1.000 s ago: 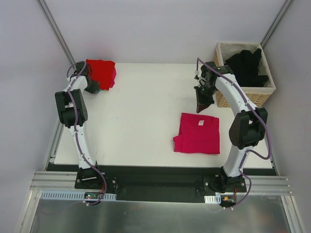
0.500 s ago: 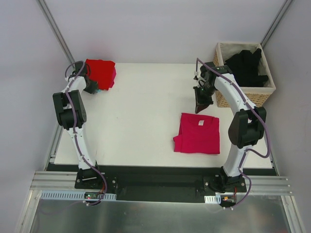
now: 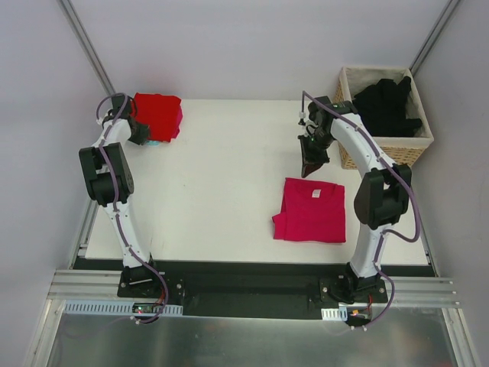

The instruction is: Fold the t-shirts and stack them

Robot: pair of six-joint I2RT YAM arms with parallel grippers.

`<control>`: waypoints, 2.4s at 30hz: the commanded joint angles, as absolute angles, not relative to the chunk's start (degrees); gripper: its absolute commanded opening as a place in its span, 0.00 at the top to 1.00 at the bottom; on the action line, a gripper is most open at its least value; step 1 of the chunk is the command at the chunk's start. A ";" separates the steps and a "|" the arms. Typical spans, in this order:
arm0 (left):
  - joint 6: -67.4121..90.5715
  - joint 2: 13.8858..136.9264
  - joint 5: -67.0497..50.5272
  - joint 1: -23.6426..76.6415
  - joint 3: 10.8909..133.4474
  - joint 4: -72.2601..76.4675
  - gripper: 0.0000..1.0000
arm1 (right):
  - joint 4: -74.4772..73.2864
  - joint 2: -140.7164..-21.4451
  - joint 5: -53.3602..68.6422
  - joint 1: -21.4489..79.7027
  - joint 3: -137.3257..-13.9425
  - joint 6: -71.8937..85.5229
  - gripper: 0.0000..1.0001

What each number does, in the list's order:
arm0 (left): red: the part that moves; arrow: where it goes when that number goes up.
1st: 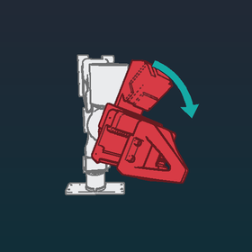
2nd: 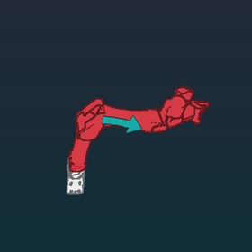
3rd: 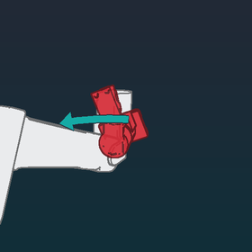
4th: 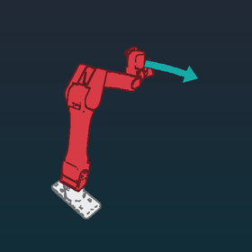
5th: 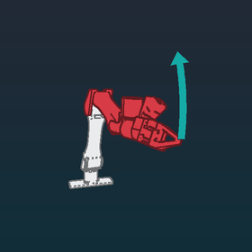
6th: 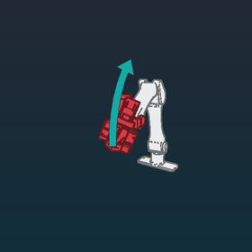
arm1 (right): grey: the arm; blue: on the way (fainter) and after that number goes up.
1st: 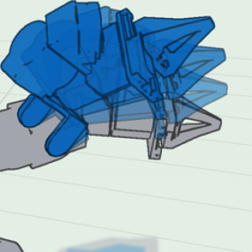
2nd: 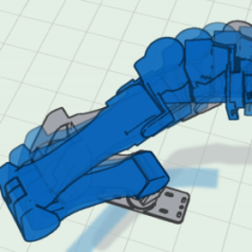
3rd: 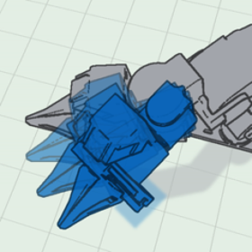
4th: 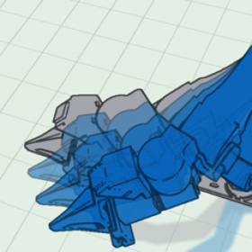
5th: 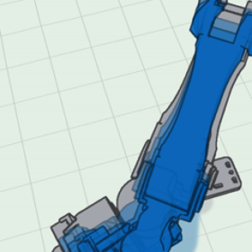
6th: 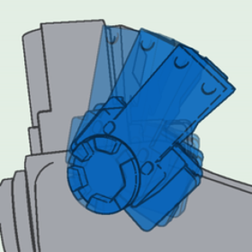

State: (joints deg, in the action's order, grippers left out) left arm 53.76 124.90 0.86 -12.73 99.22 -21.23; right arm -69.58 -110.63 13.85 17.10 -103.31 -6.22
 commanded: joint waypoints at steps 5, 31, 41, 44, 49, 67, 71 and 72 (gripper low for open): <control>54.14 126.39 0.26 -13.36 102.39 -20.83 0.81 | -74.09 -112.76 13.97 17.31 -110.30 -6.15 0.99; 53.17 124.54 -1.30 -14.24 97.29 -18.20 0.81 | -73.56 -114.08 14.41 19.16 -110.57 -5.10 0.99; 53.00 127.00 -1.93 -14.33 99.93 -18.02 0.81 | -74.00 -115.40 15.12 19.42 -111.88 -4.92 0.99; 53.26 128.14 -2.46 -14.33 100.89 -17.93 0.81 | -74.44 -115.75 15.12 19.60 -112.67 -4.92 0.99; 53.44 129.37 -2.99 -14.33 101.87 -18.02 0.81 | -74.88 -115.93 15.03 19.69 -113.03 -4.92 0.99; 53.35 127.18 -2.81 -14.33 98.35 -17.58 0.82 | -75.67 -116.54 14.94 19.86 -113.73 -5.97 0.99; 53.44 128.23 -3.42 -14.41 99.22 -17.40 0.82 | -75.85 -116.54 14.85 19.95 -113.38 -6.42 0.99; 53.35 128.49 -3.78 -14.33 99.49 -17.40 0.82 | -75.85 -116.63 14.85 19.95 -113.38 -6.59 0.99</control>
